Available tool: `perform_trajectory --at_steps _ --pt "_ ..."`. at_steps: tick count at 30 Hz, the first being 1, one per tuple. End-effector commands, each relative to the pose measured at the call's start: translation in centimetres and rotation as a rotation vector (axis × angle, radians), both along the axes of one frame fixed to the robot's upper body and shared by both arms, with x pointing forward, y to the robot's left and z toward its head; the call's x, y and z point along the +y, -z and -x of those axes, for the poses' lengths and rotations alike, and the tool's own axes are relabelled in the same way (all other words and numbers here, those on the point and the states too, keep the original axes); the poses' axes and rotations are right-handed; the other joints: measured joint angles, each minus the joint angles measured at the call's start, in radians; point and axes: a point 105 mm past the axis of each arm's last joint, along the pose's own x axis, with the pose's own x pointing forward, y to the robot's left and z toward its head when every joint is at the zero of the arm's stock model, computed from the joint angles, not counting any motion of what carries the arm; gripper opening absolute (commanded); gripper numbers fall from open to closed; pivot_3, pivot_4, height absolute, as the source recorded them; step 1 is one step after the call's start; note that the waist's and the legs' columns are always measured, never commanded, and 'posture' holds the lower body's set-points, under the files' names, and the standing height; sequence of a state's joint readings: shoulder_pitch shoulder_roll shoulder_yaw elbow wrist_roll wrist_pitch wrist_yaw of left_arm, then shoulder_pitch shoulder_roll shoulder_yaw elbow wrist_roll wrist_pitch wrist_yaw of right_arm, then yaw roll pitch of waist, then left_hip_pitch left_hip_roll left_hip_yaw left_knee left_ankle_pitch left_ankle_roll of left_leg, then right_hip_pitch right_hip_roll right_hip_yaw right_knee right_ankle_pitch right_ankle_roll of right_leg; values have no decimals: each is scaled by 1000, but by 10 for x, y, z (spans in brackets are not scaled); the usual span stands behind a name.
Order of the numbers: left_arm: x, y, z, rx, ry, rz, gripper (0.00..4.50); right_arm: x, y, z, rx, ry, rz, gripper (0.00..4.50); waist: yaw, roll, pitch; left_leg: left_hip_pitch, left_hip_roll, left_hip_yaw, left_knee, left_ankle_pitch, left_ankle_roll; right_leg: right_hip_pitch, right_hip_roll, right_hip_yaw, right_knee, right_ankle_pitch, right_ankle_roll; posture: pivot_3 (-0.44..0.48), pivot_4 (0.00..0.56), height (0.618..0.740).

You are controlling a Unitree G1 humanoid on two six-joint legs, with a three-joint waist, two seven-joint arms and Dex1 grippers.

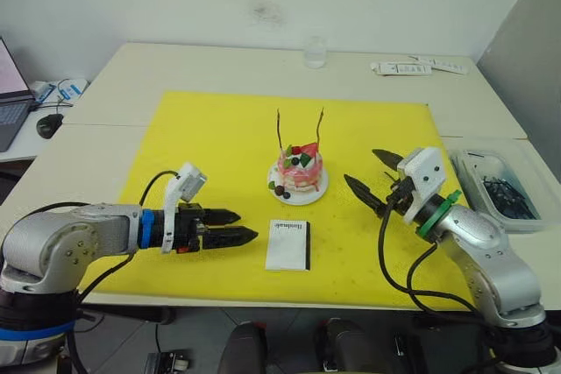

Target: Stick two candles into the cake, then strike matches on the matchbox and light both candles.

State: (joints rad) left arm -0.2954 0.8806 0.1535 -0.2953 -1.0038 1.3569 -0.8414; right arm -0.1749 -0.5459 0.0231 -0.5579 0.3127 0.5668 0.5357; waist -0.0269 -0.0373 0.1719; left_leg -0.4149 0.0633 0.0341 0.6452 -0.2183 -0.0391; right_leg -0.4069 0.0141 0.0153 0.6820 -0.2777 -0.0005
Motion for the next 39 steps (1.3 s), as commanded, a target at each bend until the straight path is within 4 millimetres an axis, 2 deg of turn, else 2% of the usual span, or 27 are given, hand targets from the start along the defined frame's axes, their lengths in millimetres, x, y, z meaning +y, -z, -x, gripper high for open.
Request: perform_trajectory --at_steps 1,4,11,12,17,23,33,39 --pt "-6 1 9 100 41 35 4500 10 0 18 78 -144 74 3755 0 0 0 0 0 0 0 0 0 0 0 0 0 0 0 0 150 740" --pt "-11 10 9 146 26 45 4500 13 11 26 152 -198 133 3025 0 0 0 0 0 0 0 0 0 0 0 0 -1 0 0 0 150 740" --pt "-22 19 -2 201 -22 81 4500 23 37 43 290 -296 214 372 1 -1 0 0 -1 -1 0 0 0 0 0 0 0 0 0 0 150 740" --pt "-23 22 -2 206 -24 74 4500 25 42 44 304 -308 230 125 1 -1 0 0 -1 -1 0 0 0 0 0 0 0 0 0 0 150 740" --pt "-31 25 -6 225 -31 92 4500 35 55 39 332 -343 292 50 2 -1 0 0 -1 -1 1 0 0 0 0 0 0 0 0 0 150 740" --pt "-37 30 -2 242 -8 92 4500 46 67 34 363 -389 349 50 7 -1 0 0 -1 0 1 0 0 1 -2 1 -1 0 1 0 150 740" --pt "-43 34 5 255 10 107 4500 75 63 42 382 -510 327 50 14 -1 0 0 -2 -1 1 0 0 1 -3 0 -1 0 1 0 150 740" --pt "-38 28 9 254 12 127 4500 79 59 41 382 -526 331 50 16 -1 0 -1 -1 0 1 0 0 1 -3 0 -1 0 1 0 150 740"
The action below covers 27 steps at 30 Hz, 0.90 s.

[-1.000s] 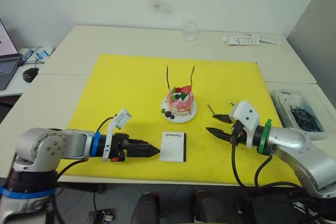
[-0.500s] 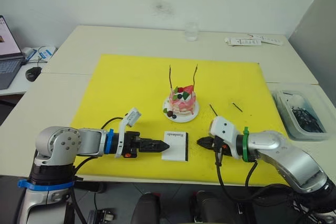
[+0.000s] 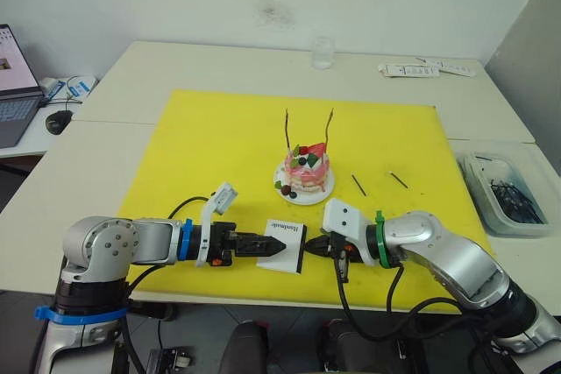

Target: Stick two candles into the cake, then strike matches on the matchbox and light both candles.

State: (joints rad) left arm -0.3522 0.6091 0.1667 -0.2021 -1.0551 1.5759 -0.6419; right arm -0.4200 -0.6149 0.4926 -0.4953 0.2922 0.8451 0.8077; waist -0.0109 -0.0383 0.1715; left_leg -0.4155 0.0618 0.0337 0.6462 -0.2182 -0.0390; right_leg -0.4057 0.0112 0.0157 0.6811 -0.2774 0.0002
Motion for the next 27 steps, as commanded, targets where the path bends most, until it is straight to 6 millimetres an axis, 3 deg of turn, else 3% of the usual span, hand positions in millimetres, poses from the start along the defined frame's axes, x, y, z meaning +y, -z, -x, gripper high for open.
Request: perform_trajectory --at_steps 1,10,18,27 --pt "-2 -2 10 28 42 20 4500 1 -8 0 -14 -16 -9 50 0 0 0 0 0 0 0 0 0 0 0 0 0 0 0 0 150 740" --pt "-2 -15 15 18 83 46 4500 -8 -10 4 8 -5 3 50 -1 0 0 0 1 -1 -1 0 0 -1 0 -1 0 0 0 0 150 740" --pt "0 1 15 58 56 -18 4500 -15 -3 15 69 -25 35 50 0 0 0 0 1 0 -1 0 0 -1 0 0 0 0 0 0 150 740" --pt "-5 7 15 65 49 -27 4500 -5 2 24 129 -80 32 50 0 0 0 0 1 -1 -1 0 0 -1 0 0 0 0 0 0 150 740"
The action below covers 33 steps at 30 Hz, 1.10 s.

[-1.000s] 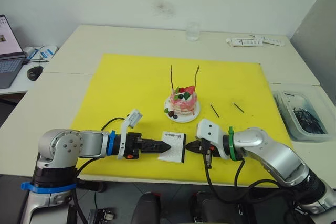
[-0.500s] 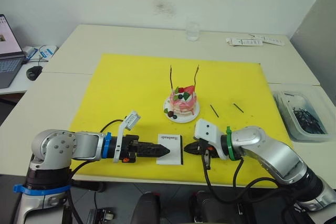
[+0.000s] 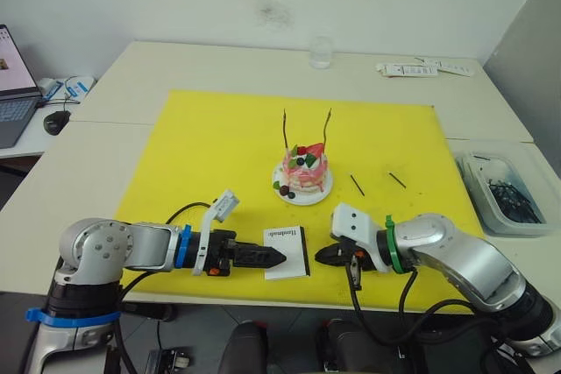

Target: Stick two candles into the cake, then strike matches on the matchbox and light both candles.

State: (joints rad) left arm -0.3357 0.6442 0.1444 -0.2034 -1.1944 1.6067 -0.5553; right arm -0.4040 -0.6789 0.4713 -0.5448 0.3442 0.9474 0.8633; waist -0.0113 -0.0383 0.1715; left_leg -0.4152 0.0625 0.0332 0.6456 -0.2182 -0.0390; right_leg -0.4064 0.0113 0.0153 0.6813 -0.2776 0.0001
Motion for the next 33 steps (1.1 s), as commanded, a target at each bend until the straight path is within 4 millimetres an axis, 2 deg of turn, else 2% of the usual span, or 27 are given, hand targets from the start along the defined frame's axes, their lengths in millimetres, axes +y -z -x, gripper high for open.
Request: perform_trajectory --at_steps 1,13,33 --pt "-3 5 3 10 6 -18 4500 11 -3 11 30 -69 -29 50 0 0 0 0 0 0 0 0 0 0 0 0 0 0 0 0 150 740" --pt "-8 7 4 11 19 -10 4500 24 -5 3 53 -89 -78 50 1 0 0 0 -1 1 1 0 0 0 0 1 0 0 0 0 150 740" --pt "-15 23 3 32 -3 -44 4500 20 -4 -1 15 -95 -61 50 10 0 0 0 -2 1 1 0 0 1 -2 0 0 0 0 0 150 740"
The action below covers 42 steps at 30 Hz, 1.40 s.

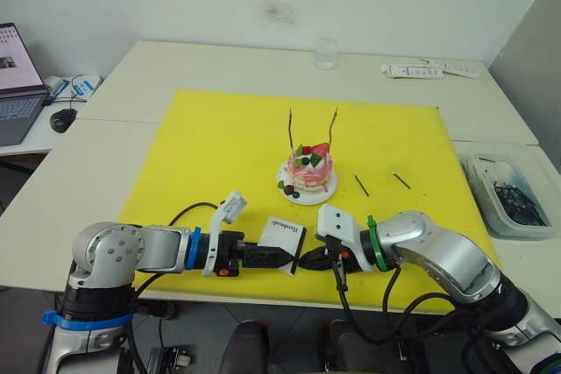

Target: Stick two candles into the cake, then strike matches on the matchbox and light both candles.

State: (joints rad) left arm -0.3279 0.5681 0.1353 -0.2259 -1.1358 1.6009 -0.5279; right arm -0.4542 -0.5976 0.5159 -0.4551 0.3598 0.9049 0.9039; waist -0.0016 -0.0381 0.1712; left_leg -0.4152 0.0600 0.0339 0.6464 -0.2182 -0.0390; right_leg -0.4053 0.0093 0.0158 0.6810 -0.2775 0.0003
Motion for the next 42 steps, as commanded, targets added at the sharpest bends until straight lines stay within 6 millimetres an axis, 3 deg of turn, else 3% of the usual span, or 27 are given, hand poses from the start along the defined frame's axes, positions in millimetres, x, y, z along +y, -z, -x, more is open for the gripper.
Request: perform_trajectory --at_steps 1,10,25,38,42 --pt "-3 15 5 46 2 -40 4500 -2 -5 -1 -39 -18 4 50 0 0 0 0 0 0 0 0 0 0 0 0 0 0 0 0 150 740" --pt "4 19 3 90 -34 -21 4500 -14 -10 -14 -126 1 51 50 0 0 -1 0 -1 0 0 0 0 0 -1 0 0 0 0 0 150 740" --pt "4 20 3 94 -25 -32 4500 3 -10 -14 -135 -25 6 50 -1 1 -1 1 0 0 0 0 0 0 -1 0 0 0 0 0 150 740" --pt "4 25 0 92 -43 -50 4500 4 -11 -17 -149 -18 5 50 -1 1 -1 1 0 0 0 0 0 0 -1 0 0 0 0 0 150 740" --pt "5 31 -2 88 -60 -87 3251 4 -12 -17 -153 -14 3 0 0 1 -1 0 -1 0 0 0 0 0 -1 0 0 0 0 0 150 740"
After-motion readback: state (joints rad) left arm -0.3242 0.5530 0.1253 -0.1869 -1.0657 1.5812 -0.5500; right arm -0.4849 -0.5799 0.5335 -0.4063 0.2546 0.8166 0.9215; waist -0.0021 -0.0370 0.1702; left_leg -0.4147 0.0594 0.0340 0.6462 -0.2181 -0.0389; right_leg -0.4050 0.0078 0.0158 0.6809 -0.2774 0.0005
